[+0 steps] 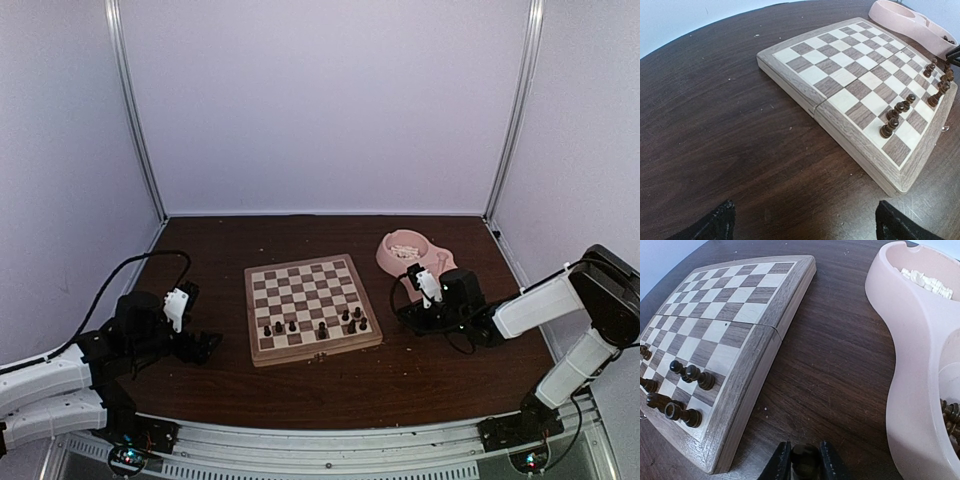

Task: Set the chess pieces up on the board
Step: Place the knight at the center of the board.

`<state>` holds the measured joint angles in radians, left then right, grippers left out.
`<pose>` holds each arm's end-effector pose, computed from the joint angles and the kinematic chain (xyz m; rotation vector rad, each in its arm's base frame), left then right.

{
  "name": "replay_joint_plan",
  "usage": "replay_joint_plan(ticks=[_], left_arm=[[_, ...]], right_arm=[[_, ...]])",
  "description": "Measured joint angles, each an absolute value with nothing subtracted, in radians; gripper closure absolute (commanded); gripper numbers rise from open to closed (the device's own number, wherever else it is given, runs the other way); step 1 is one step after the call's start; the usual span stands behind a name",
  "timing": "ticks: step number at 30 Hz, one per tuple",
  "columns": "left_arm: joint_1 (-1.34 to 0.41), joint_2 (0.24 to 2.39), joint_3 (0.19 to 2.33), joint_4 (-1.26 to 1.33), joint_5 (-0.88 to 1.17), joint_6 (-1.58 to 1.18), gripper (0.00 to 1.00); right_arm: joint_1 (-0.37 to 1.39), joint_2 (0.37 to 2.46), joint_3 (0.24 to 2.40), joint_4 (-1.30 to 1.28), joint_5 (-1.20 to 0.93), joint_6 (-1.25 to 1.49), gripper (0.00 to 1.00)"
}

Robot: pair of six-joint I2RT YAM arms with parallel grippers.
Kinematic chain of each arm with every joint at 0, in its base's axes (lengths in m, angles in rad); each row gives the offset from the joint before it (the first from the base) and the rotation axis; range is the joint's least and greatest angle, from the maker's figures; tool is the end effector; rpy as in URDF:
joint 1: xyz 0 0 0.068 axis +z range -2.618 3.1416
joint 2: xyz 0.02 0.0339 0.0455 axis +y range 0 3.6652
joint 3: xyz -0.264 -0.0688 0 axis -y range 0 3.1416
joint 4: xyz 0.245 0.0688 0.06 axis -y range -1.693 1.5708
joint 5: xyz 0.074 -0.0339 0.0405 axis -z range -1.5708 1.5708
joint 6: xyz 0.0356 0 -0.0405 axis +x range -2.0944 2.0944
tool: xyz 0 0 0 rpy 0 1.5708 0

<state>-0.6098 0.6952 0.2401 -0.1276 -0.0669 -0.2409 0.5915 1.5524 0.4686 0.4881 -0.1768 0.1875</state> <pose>0.1286 -0.0869 0.1685 0.3615 2.1519 -0.4184 0.2232 0.1575 0.1278 -0.5486 2.1579 0.6302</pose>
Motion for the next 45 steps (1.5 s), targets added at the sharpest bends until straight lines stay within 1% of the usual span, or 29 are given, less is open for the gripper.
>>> replay_joint_plan(ticks=[10,12,16,18,20,25,29,34,39,45], left_arm=[[-0.610,0.695,0.240,-0.128,-0.067,-0.241,0.02],[-0.610,0.693,0.240,-0.128,-0.067,-0.241,0.02],[-0.610,0.686,0.240,-0.128,-0.067,-0.241,0.02],[-0.610,0.686,0.240,-0.128,-0.067,-0.241,0.02],[-0.610,0.687,0.240,-0.127,-0.067,-0.241,0.02],[-0.610,0.710,0.240,-0.124,-0.067,-0.241,0.02],[-0.610,0.727,0.241,-0.124,-0.067,-0.241,0.02],[-0.610,0.733,0.242,-0.123,-0.066,-0.241,0.02],[-0.610,0.738,0.245,-0.121,-0.063,-0.241,0.02],[-0.610,0.738,0.245,-0.120,-0.061,-0.241,0.02]], right_arm=[[0.591,1.551,0.469,0.481,-0.175,0.187,0.76],[0.591,1.547,0.469,0.478,-0.175,0.187,0.72],[0.592,1.530,0.469,0.463,-0.173,0.184,0.57],[0.592,1.512,0.469,0.452,-0.170,0.186,0.54],[0.592,1.485,0.471,0.428,-0.167,0.186,0.54],[0.591,1.411,0.553,0.250,-0.160,0.183,0.54],[0.592,1.369,0.711,-0.014,-0.159,0.212,0.54],[0.591,1.342,0.826,-0.256,-0.137,0.239,0.55],[0.591,1.370,0.884,-0.421,-0.127,0.239,0.57],[0.597,1.500,0.970,-0.517,-0.130,0.236,0.59]])
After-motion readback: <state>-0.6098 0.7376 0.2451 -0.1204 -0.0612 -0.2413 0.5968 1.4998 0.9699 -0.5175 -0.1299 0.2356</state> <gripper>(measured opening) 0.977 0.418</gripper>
